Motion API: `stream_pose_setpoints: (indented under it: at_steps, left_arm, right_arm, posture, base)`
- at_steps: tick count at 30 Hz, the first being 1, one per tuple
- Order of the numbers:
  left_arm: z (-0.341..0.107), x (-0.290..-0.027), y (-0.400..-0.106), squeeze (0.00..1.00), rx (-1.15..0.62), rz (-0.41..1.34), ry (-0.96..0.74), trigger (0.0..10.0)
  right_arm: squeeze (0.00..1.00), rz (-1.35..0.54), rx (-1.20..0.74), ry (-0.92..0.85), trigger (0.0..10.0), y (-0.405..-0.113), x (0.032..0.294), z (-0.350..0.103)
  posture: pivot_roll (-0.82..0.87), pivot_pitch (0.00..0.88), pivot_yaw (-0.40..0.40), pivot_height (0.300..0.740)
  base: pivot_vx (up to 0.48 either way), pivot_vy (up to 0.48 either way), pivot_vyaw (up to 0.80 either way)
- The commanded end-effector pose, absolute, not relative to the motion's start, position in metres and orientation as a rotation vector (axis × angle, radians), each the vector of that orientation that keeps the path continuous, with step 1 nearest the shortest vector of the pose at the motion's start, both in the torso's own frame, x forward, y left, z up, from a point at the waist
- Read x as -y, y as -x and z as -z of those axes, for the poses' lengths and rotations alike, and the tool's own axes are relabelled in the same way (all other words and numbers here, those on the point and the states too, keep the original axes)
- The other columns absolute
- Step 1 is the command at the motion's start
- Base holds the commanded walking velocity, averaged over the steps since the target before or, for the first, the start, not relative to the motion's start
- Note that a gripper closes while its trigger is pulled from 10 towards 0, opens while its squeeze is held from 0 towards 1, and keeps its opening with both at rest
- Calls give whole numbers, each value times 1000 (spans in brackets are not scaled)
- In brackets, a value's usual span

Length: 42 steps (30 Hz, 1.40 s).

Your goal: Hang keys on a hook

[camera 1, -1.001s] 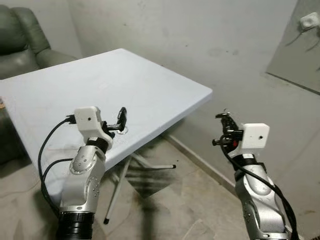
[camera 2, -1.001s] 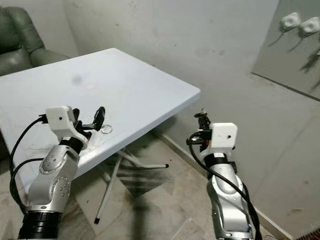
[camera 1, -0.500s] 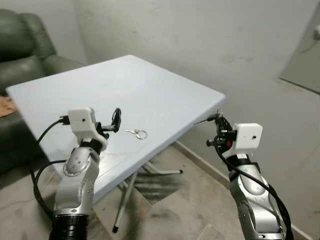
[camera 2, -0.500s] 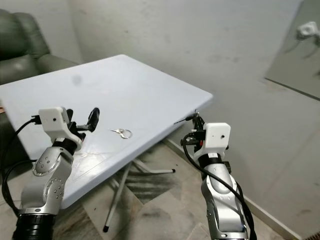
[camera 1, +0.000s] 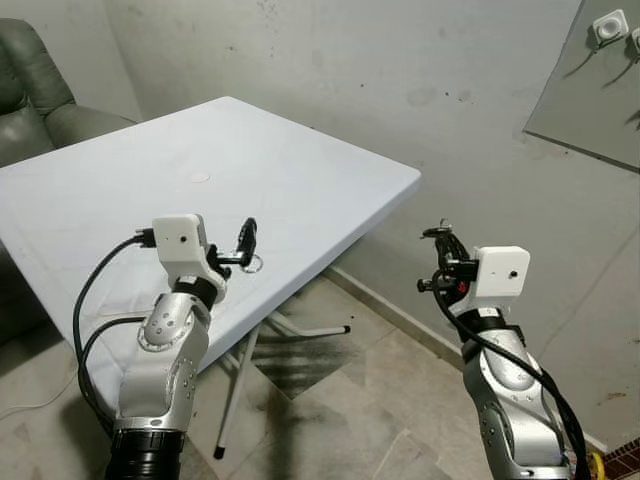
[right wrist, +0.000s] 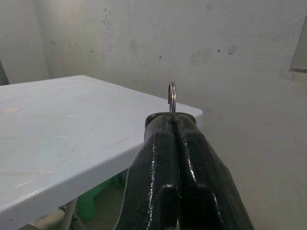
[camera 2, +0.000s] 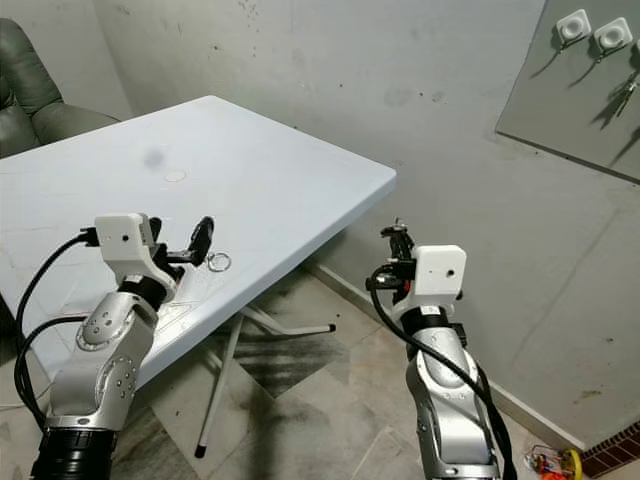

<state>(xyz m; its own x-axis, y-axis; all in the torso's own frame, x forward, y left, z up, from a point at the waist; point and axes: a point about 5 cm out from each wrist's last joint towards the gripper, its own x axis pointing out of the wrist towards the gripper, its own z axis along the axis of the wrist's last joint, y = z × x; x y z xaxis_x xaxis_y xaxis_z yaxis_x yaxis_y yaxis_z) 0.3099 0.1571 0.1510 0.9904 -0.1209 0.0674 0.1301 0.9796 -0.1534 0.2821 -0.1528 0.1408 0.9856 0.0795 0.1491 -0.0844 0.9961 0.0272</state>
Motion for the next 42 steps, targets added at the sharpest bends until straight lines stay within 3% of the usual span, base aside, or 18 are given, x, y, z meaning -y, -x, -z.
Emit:
stream_pose_setpoints:
  at_steps: [1, 42]
  left_arm:
    - [-157, -158, -309, 0, 75, 138, 148, 10000]
    - [-160, -153, -308, 0, 87, 176, 153, 10000]
  right_arm:
    - [0, -77, 179, -32, 10000, -284, 154, -149]
    - [0, -90, 189, -55, 10000, -286, 151, -150]
  posture:
    - [30, 18, 1, 740]
    - [33, 0, 1, 740]
  base:
    - [0, 0, 0]
    - [238, 0, 0]
